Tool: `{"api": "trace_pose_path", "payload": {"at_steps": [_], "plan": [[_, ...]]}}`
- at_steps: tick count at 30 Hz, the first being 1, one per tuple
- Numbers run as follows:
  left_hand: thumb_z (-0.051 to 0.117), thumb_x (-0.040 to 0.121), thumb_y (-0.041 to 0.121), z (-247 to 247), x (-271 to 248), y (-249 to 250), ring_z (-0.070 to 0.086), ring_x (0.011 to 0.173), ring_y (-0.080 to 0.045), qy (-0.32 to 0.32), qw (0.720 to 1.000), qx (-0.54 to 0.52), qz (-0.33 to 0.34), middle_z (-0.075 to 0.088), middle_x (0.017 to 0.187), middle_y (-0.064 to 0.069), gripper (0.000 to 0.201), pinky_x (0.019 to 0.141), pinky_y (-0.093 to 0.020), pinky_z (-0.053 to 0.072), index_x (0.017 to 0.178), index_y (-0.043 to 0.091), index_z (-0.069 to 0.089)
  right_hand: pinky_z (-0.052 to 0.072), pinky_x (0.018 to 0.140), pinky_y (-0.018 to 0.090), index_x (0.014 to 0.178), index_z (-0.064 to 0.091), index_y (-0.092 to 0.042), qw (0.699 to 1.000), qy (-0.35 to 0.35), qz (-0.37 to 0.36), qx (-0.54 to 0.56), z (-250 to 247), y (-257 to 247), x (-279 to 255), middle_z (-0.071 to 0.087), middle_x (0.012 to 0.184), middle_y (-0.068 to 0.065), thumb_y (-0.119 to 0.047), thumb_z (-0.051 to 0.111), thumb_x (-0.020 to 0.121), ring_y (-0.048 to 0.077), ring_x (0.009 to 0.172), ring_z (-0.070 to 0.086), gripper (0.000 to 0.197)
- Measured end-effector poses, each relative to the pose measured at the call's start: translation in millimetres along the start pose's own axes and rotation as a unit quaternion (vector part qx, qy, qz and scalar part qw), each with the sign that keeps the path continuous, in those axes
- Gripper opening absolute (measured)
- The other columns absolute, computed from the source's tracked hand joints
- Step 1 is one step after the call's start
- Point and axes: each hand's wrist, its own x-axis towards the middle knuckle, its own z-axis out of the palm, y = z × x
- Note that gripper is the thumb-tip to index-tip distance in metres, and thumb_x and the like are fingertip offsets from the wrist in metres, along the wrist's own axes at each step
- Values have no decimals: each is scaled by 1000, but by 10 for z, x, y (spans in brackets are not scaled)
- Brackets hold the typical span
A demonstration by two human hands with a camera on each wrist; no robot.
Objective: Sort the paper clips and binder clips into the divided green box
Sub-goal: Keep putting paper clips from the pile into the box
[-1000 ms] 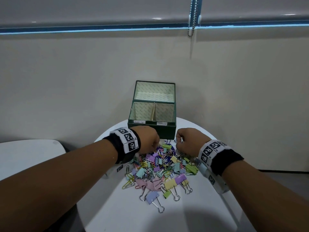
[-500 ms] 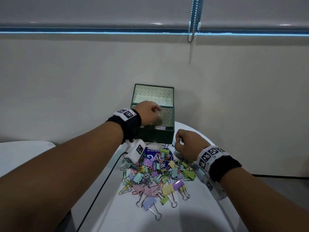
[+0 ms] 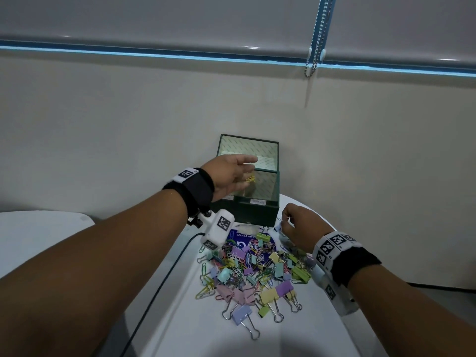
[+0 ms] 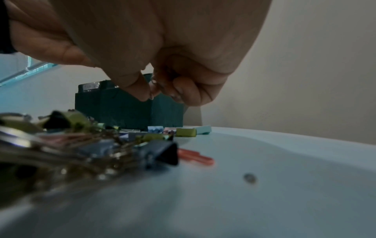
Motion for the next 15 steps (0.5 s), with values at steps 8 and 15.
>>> {"api": "trace_pose_path", "payload": {"at_steps": [8, 15], "plan": [[42, 91, -10, 185, -16, -29, 53, 122, -15, 2, 990, 136, 45, 54, 141, -7, 57, 98, -30, 47, 138, 19, 55, 41, 67, 29, 89, 52, -25, 999, 20, 33, 4, -47, -3, -21, 58, 84, -6, -24, 50, 97, 14, 72, 54, 8], [64, 93, 24, -353, -639, -194, 61, 87, -11, 18, 839, 543, 33, 64, 94, 9, 16, 77, -25, 45, 108, 22, 70, 36, 58, 28, 92, 51, -20, 996, 79, 33, 3, -242, -173, 154, 56, 86, -2, -22, 49, 100, 12, 68, 51, 9]]}}
